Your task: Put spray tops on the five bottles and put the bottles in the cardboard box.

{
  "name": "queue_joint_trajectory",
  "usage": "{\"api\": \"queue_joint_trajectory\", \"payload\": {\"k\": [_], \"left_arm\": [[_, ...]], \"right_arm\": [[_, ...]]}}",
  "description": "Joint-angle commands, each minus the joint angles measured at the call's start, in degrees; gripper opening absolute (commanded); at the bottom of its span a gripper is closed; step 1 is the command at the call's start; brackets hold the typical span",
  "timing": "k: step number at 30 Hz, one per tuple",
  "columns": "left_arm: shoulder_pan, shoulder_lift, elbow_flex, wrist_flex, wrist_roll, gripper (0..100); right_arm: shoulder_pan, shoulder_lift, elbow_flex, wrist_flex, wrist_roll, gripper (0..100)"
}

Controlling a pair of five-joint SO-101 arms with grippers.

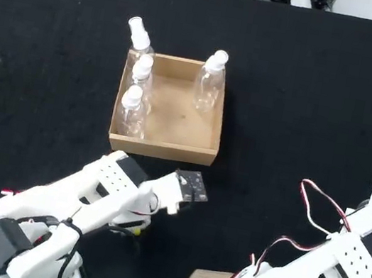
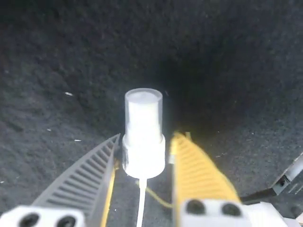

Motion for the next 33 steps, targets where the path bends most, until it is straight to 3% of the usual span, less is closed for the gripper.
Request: {"api": "queue_joint_trajectory", "payload": {"k": [1, 5, 9, 15, 21, 27, 30, 33], "left_arm": [[-0.04, -1.93, -1.54, -0.53, 2.29, 5], [-0.75, -3.60, -4.00, 1.49, 2.99, 4], [-2.24, -11.08, -9.54, 9.76, 2.99, 4], [-15.52, -26.46, -20.44, 20.04, 2.99, 4], [-26.59, -37.98, -28.97, 22.33, 3.43, 4], [-32.13, -40.70, -36.88, 22.42, 10.37, 4], [-34.07, -40.70, -41.27, 18.11, 16.18, 4], [-35.03, -40.79, -45.93, 13.10, 23.74, 4]], "right_arm": [[-1.49, -2.51, -2.51, 0.62, 0.00, 1.1], [-4.40, -2.51, -8.66, 10.02, -0.09, 1.1], [-8.18, -2.51, -14.81, 16.97, -4.04, 1.1], [-17.85, -2.59, -17.98, 21.36, -9.85, 1.1], [-28.22, -11.65, -16.40, 21.80, -20.48, 1.1], [-48.00, -33.45, -9.45, 21.10, -23.47, 1.1], [-59.78, -40.66, -7.08, 17.58, -23.65, 1.1], [-70.68, -44.18, -3.03, 10.02, -28.40, 1.1]]}}
